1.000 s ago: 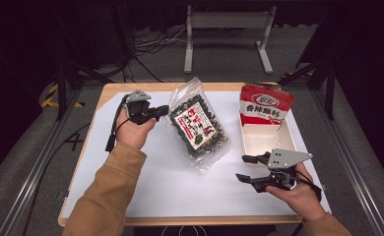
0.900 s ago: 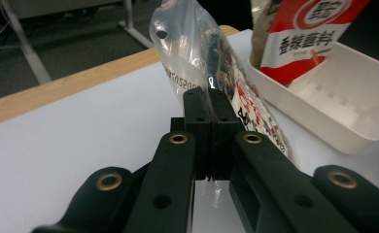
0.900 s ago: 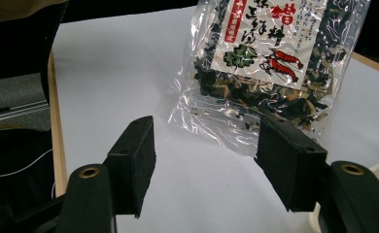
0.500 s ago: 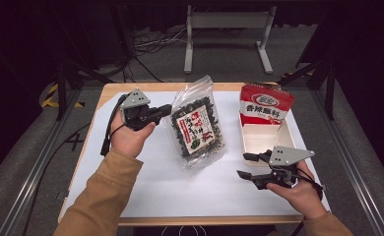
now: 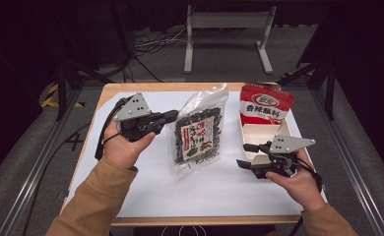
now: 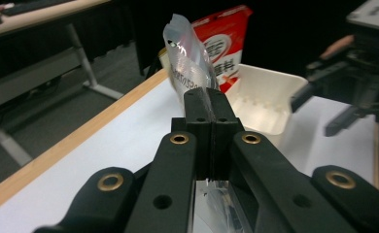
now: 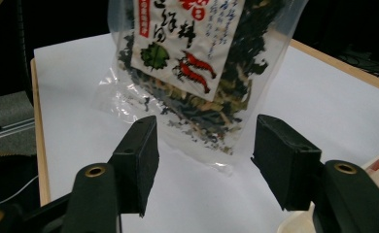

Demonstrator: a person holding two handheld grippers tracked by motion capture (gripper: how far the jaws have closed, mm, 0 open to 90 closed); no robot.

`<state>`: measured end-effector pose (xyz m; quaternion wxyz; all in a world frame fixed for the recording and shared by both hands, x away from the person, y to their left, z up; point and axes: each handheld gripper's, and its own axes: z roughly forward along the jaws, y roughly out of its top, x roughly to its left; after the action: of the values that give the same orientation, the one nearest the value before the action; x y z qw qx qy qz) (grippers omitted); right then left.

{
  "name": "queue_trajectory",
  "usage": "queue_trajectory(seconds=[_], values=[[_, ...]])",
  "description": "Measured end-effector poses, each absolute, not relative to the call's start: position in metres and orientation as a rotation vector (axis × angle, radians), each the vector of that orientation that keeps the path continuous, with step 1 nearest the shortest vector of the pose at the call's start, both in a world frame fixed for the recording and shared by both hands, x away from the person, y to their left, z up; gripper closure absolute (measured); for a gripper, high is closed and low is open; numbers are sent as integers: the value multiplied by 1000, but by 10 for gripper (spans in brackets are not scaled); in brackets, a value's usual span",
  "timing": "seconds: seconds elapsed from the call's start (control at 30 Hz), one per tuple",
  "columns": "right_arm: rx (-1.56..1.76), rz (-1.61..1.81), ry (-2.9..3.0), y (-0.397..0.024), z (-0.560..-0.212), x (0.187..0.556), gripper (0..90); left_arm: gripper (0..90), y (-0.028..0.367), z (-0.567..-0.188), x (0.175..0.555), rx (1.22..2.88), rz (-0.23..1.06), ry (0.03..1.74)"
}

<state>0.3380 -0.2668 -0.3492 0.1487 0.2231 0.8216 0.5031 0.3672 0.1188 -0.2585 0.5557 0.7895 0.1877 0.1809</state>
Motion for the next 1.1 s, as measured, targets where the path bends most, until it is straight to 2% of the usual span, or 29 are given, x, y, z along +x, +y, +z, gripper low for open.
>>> queue_trajectory(seconds=[0.47,0.73,0.97,1.1], values=[[662,1477,2372,-250,-342,362,307,900,108,-236,341,1862,416,268],[541,1508,2401,-239,-333,366,278,900,105,-232,336,1826,389,169],[429,1555,2423,-232,-326,363,277,900,106,-230,335,1800,366,138],[381,1578,2432,-231,-322,361,355,900,107,-230,335,1786,359,123]])
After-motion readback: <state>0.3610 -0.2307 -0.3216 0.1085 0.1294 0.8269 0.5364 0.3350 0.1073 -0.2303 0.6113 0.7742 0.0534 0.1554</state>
